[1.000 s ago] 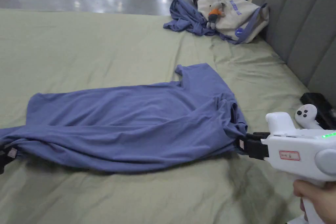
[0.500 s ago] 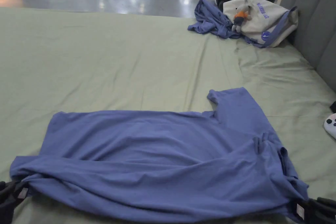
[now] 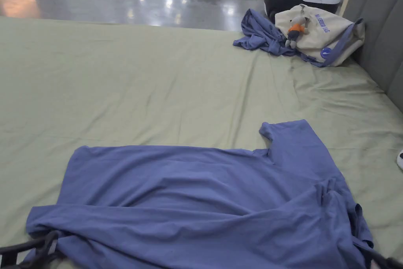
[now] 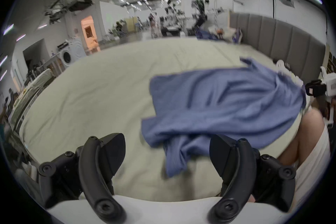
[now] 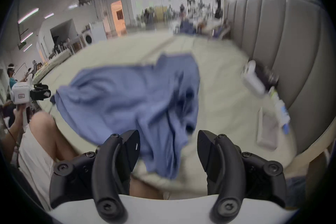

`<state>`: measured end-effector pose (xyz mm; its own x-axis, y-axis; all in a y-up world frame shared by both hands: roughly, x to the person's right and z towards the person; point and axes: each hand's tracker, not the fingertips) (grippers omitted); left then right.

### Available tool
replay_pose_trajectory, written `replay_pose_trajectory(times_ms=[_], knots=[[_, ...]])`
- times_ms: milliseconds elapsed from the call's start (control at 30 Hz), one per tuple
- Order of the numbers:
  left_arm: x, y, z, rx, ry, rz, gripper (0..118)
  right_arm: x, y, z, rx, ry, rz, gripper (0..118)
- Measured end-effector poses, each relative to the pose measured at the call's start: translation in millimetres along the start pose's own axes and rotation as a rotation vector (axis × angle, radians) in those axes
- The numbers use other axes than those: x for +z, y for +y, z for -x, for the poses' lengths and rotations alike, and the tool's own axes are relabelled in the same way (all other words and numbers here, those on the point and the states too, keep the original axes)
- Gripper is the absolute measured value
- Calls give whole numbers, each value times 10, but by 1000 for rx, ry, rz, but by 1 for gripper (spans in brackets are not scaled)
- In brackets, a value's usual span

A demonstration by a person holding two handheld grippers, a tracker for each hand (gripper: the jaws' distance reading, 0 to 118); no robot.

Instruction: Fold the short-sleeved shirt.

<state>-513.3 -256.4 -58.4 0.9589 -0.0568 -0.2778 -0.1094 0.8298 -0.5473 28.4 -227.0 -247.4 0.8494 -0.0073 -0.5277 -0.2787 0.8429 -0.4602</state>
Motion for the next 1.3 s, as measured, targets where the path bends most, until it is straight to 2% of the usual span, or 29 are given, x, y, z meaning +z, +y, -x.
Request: replay_pose_trajectory(times_ms=[67,133,200,233,267,300,333,367,433,500,567,633,700,900,967,1167,1233,1300], knots=[[237,226,72,154,-118,-125,104,178,148,41,84,-55,-232,78],[457,372,183,295,-256,-256,103,286,303,189,93,-137,-355,78],[666,479,77,361,-175,-368,100,312,315,314,69,-192,-428,75],[739,485,6,323,-105,-396,89,290,257,365,54,-196,-440,68],[778,488,-50,258,-93,-387,59,265,209,397,46,-170,-420,46],[768,424,-103,210,-69,-387,0,239,169,417,17,-120,-412,3],[758,390,-182,161,-15,-382,0,178,113,392,-24,-83,-390,2],[780,327,-214,161,35,-403,0,161,59,415,-52,-106,-398,2],[741,321,-207,121,-83,-340,0,125,49,432,-37,-77,-363,2],[723,298,-299,84,40,-337,0,118,24,477,-11,-97,-369,2],[685,299,-281,41,50,-347,0,111,44,477,5,-81,-356,2],[595,416,-206,72,40,-323,0,98,57,455,-1,-71,-350,2],[357,532,-25,107,-15,-269,0,82,74,417,-3,-69,-344,2],[-675,1218,333,47,-114,-100,0,78,98,396,-2,-52,-324,2],[-1096,1422,359,50,-131,37,0,77,106,385,-5,-43,-314,2],[-2251,1532,431,40,-214,280,0,60,90,396,16,-52,-286,2],[-2490,1477,457,68,-252,336,0,42,87,371,16,-55,-274,2],[-2550,1458,400,17,-212,346,2,20,80,350,15,-55,-260,2]])
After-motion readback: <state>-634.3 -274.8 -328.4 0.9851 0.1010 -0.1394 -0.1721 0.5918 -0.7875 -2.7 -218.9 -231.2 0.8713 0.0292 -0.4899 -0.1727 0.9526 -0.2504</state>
